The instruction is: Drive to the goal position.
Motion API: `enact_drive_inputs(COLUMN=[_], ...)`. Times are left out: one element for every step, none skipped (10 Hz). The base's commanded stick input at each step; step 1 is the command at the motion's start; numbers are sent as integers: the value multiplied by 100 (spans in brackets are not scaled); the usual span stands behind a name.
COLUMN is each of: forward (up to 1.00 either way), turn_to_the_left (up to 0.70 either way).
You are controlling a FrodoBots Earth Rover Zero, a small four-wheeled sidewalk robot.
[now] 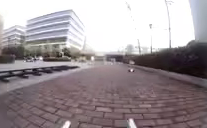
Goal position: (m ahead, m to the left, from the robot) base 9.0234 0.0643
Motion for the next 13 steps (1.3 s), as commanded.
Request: enact_drive_inputs(forward=[70,70,70,70,70,70,70,70,70,70,70,70,70], turn_to_the_left=[-13,-14,-14,-14,-14,-14,-14,-14,-14,-14,-14,-14,-14])
